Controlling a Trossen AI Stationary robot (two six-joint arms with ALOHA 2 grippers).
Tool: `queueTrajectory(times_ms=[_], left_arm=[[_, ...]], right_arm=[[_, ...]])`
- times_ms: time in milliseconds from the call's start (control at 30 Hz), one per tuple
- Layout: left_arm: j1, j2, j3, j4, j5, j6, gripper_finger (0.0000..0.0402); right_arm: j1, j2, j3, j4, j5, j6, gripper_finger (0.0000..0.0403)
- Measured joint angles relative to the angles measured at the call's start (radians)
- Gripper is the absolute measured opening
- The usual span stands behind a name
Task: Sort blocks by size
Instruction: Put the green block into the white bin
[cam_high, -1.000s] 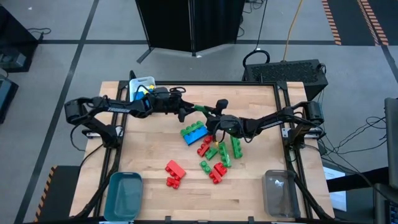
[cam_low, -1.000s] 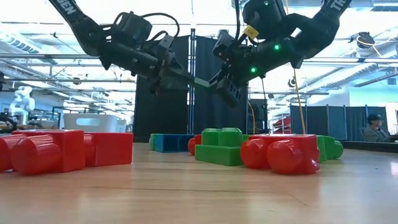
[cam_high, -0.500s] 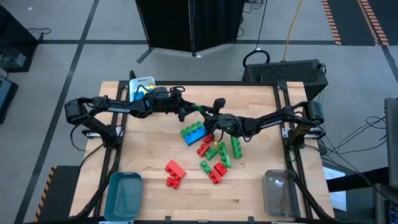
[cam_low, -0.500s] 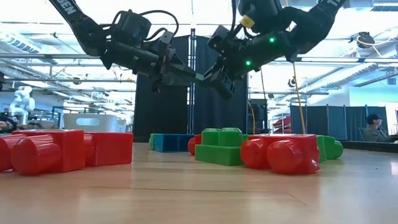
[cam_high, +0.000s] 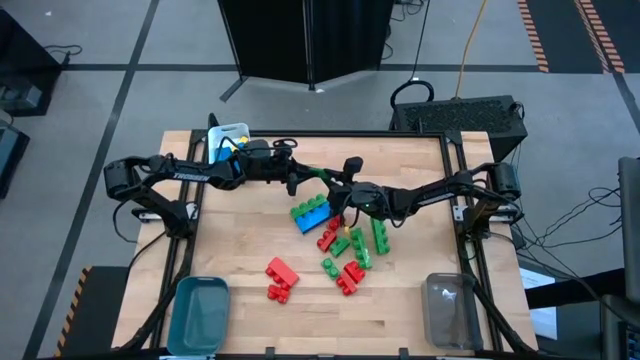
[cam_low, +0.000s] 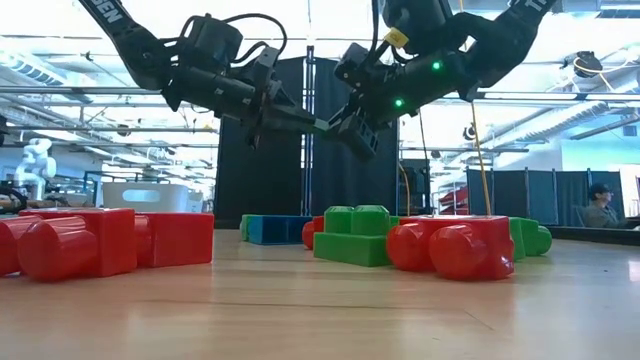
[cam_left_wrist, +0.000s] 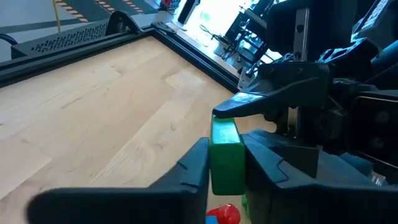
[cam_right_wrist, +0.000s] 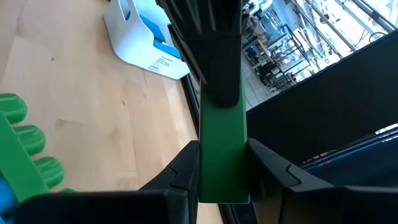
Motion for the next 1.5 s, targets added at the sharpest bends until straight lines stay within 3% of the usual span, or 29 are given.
queueTrajectory(times_ms=[100,267,367,533,667,800,1067,1200,1367,1500], left_arm=[[0.001,0.000,0.000,-0.002,0.002,0.016,0.0027],[0.000,0.000,0.000,-0.003,0.000,0.055,0.0022],[0.000,0.000,0.000,0.001,-0.004,0.084,0.0022],[0.009,-0.012,0.000,-0.006,-0.016,0.117,0.0022],[0.025,-0.054,0.000,-0.086,-0.020,0.144,0.0022],[0.037,-0.142,0.000,-0.258,-0.133,0.220,0.0022],[0.036,-0.326,0.000,-0.567,-0.362,0.298,0.0022],[0.036,-0.400,0.000,-0.694,-0.493,0.293,0.0022],[0.046,-0.456,0.000,-0.923,-0.753,0.228,0.0022],[0.092,-0.463,-0.017,-1.021,-0.829,0.157,0.0023]], right_arm=[[0.000,0.000,0.000,-0.001,0.006,-0.006,0.0085],[0.000,0.000,0.000,-0.001,0.006,0.019,0.0104],[0.001,0.000,0.000,0.008,0.044,0.109,0.0134],[0.003,0.000,0.000,-0.032,0.208,0.228,0.0193],[0.006,0.000,0.000,-0.090,0.236,0.278,0.0238],[0.006,0.000,0.000,-0.159,0.171,0.355,0.0271],[-0.015,0.000,0.000,-0.261,-0.122,0.458,0.0283],[-0.024,0.000,0.000,-0.263,-0.150,0.460,0.0272],[-0.027,0.000,0.000,-0.269,-0.151,0.460,0.0264],[-0.027,0.000,0.000,-0.269,-0.152,0.460,0.0263]])
